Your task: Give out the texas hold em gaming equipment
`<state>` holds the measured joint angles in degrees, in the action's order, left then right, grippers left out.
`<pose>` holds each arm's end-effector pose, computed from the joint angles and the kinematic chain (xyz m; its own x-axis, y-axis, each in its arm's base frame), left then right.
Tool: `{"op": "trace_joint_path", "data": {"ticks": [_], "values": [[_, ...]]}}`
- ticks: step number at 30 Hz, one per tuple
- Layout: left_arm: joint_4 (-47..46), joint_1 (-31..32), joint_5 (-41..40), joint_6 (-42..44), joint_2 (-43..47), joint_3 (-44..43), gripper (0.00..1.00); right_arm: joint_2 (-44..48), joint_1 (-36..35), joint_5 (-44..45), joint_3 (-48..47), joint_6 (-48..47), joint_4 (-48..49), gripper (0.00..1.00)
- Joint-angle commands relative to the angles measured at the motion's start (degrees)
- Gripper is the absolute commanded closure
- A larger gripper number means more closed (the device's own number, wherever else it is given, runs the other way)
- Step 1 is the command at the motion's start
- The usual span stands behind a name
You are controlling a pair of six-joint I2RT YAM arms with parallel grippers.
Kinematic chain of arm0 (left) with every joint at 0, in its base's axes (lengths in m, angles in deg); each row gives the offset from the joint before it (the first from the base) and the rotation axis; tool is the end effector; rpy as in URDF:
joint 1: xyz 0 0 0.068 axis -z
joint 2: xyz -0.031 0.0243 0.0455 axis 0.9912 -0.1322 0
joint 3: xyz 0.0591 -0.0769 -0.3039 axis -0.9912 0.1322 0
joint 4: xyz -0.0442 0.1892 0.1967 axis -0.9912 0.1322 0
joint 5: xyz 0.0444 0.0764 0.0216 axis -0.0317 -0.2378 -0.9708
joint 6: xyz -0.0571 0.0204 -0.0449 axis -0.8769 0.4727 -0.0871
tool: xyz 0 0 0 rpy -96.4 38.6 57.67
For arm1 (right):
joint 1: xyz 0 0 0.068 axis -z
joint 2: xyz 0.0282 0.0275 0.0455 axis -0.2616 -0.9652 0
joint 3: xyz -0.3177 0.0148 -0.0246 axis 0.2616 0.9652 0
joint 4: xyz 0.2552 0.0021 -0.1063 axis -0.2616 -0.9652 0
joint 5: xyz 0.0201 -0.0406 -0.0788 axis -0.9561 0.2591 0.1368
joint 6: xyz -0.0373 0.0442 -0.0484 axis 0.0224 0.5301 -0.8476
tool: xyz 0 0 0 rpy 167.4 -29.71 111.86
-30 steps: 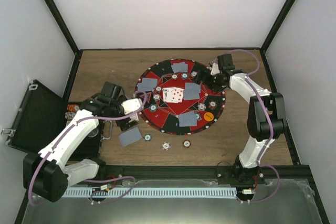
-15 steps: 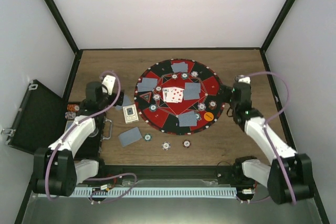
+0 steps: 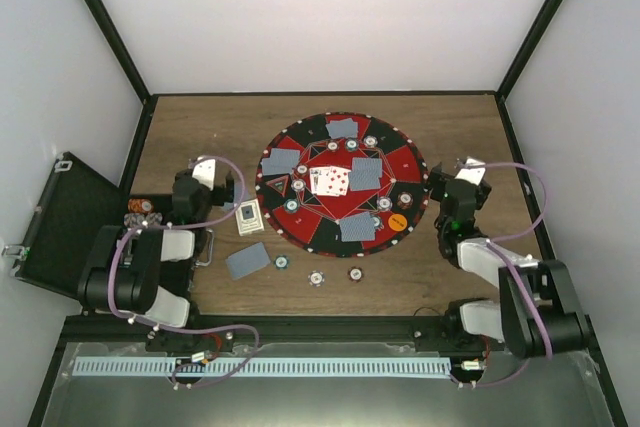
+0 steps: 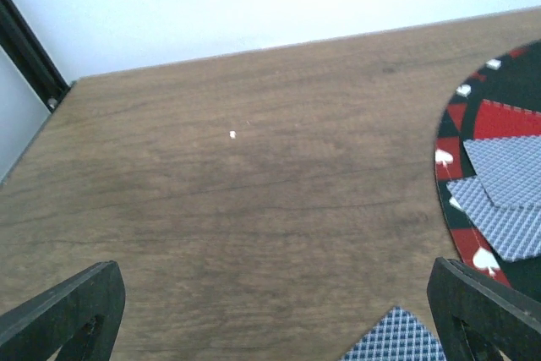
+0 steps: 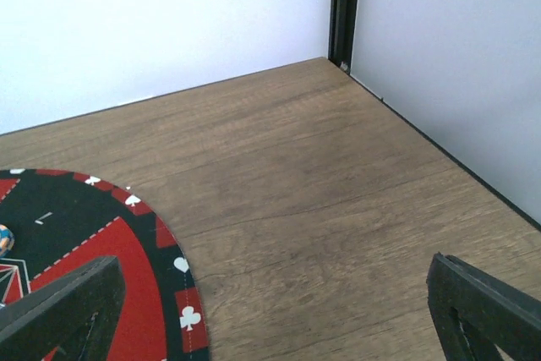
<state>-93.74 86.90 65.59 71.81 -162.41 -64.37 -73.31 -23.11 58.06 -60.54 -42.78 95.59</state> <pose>0.2928 -0.0194 0.1735 -0.3047 0.1568 -0.9395 0.0679 0.9874 0.1427 0.2513 0.0059 0.2120 -0.1911 0.1506 -0.9699 0.3539 0.9323 0.0750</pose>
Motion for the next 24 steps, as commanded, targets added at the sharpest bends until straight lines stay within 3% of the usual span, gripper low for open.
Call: {"op": "trace_joint_path", "data": {"ticks": [1,3,4,5,7,8,11,13,14,24], "values": [[-13.4,-1.3,-1.5,-1.9,-0.2,2.6,0.0,-6.8,0.8,-1.0,1.9,-3.5,18.1,0.0],[-20.4,-3.0,-1.6,-4.3,-2.4,6.3,0.0,-10.6,0.8,-3.0,2.9,-4.5,24.3,0.0],[-31.7,-3.4,-2.7,-4.9,-5.4,9.4,0.0,-12.1,0.8,-4.4,3.6,-5.6,27.5,0.0],[-36.4,-3.5,-3.9,-5.4,-6.1,11.0,0.0,-13.6,0.9,-5.4,4.2,-6.4,30.3,0.0],[-25.7,-3.6,-6.3,-7.1,-2.7,8.5,0.0,-16.5,0.9,-8.5,6.7,-8.4,37.4,0.0],[-25.7,-3.8,-7.6,-7.6,-4.2,7.4,0.0,-17.0,0.8,-10.2,6.9,-9.2,39.6,0.0],[-20.4,-3.8,-6.7,-7.4,-3.9,5.0,0.0,-17.6,3.0,-16.3,6.2,-8.2,36.9,0.0],[-23.8,-3.7,-6.5,-7.3,-4.8,5.9,0.0,-21.2,3.9,-18.4,7.5,-9.0,43.8,0.0],[-21.6,-3.7,-6.6,-7.3,-4.2,5.5,0.0,-19.8,4.2,-19.3,6.2,-8.3,38.4,0.0],[-22.7,-3.8,-6.6,-7.3,-4.2,5.7,0.0,-19.5,5.0,-20.6,7.2,-8.2,40.4,0.0]]}}
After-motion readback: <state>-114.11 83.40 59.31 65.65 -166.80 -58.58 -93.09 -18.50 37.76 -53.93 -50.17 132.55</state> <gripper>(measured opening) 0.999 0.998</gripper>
